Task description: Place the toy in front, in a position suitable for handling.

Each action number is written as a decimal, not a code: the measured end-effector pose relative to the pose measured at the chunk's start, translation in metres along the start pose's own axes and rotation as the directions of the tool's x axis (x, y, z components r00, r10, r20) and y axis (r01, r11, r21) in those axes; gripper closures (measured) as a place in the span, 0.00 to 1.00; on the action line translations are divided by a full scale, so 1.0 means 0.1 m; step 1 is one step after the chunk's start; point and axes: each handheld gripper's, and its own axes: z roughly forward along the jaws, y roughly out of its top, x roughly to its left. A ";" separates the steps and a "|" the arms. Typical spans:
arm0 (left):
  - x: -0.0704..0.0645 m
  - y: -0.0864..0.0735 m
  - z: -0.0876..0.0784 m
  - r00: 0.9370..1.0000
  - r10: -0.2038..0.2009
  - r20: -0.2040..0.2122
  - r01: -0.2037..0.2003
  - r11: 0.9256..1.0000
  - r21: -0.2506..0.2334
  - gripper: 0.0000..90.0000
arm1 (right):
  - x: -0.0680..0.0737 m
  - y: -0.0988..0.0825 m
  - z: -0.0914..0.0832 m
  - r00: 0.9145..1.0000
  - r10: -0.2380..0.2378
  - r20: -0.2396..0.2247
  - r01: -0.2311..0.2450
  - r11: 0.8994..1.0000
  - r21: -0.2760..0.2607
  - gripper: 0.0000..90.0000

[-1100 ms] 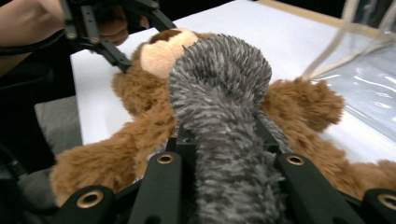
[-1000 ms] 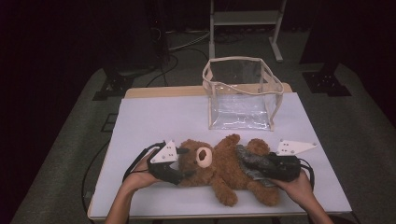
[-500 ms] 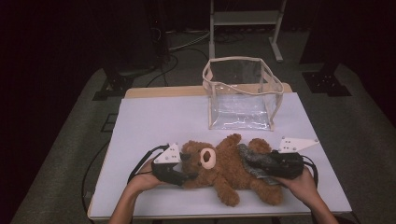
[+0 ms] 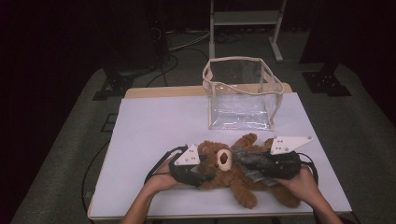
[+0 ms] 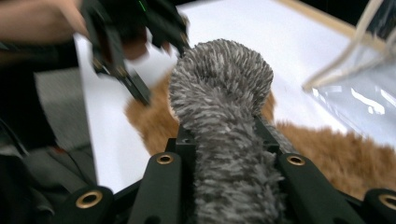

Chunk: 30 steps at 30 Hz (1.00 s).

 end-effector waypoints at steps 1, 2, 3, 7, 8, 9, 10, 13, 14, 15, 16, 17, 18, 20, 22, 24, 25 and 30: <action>0.01 -0.01 -0.01 1.000 0.001 0.002 -0.001 1.000 -0.001 0.41 | -0.02 -0.04 0.01 1.000 -0.002 0.014 0.001 1.000 0.015 0.78; 0.01 -0.02 -0.03 1.000 -0.007 0.004 0.007 1.000 -0.007 0.41 | -0.03 -0.07 0.02 1.000 0.001 0.017 -0.001 1.000 0.016 0.79; 0.01 -0.03 -0.04 1.000 -0.015 0.009 0.015 1.000 -0.012 0.41 | -0.06 -0.11 0.01 1.000 0.004 0.015 -0.004 1.000 0.008 0.79; -0.03 -0.03 -0.03 0.999 -0.028 0.033 0.029 0.999 -0.026 0.43 | -0.16 -0.19 -0.05 0.999 0.035 0.027 -0.034 0.999 -0.006 0.79; -0.05 -0.02 -0.01 0.999 -0.030 0.036 0.031 0.999 -0.025 0.44 | -0.17 -0.18 -0.07 0.999 0.040 0.028 -0.040 0.999 -0.001 0.79; -0.08 -0.01 0.02 0.999 -0.029 0.039 0.030 0.999 -0.023 0.44 | -0.19 -0.17 -0.07 0.999 0.047 0.026 -0.047 0.999 0.008 0.79; -0.10 0.00 0.04 0.999 -0.023 0.040 0.024 1.000 -0.015 0.44 | -0.19 -0.15 -0.07 0.998 0.056 0.026 -0.056 0.998 0.017 0.79; -0.12 0.02 0.06 0.999 -0.016 0.038 0.017 1.000 -0.014 0.44 | -0.16 -0.02 -0.04 0.999 0.028 0.038 -0.029 0.999 0.042 0.79; -0.13 0.03 0.07 0.999 -0.018 0.039 0.019 1.000 -0.016 0.44 | -0.15 0.04 -0.03 0.999 0.018 0.034 -0.020 0.999 0.034 0.79; -0.13 0.03 0.07 0.999 -0.013 0.041 0.014 1.000 -0.015 0.44 | -0.14 0.09 -0.01 1.000 0.015 0.021 -0.015 1.000 0.022 0.79; -0.14 0.03 0.07 0.999 -0.009 0.040 0.010 1.000 -0.015 0.44 | -0.13 0.14 0.02 1.000 0.012 -0.002 -0.012 1.000 0.010 0.79; -0.15 0.03 0.08 0.999 -0.006 0.038 0.007 1.000 -0.016 0.44 | -0.11 0.19 0.05 0.999 0.017 -0.033 -0.017 1.000 -0.001 0.79; -0.16 0.02 0.08 0.999 -0.006 0.035 0.007 1.000 -0.017 0.44 | -0.11 0.23 0.09 0.998 0.019 -0.059 -0.019 1.000 -0.002 0.79; -0.17 0.01 0.10 1.000 -0.014 0.023 0.015 1.000 -0.026 0.44 | -0.11 0.28 0.16 0.995 0.033 -0.098 -0.033 0.999 0.004 0.79; -0.19 0.01 0.11 1.000 -0.008 0.016 0.009 1.000 -0.025 0.44 | -0.13 0.36 0.27 0.985 0.058 -0.160 -0.056 0.998 0.017 0.79; -0.18 0.02 0.11 1.000 -0.006 0.004 0.006 1.000 -0.015 0.44 | -0.16 0.43 0.39 0.985 0.054 -0.166 -0.047 0.998 0.046 0.79; -0.18 0.01 0.11 1.000 -0.005 -0.003 0.005 1.000 -0.010 0.44 | -0.18 0.47 0.44 0.984 0.058 -0.166 -0.048 0.997 0.064 0.79; -0.21 0.02 0.11 1.000 0.015 -0.007 -0.015 1.000 0.003 0.44 | -0.25 0.68 0.73 0.989 0.029 -0.147 -0.008 0.990 0.139 0.79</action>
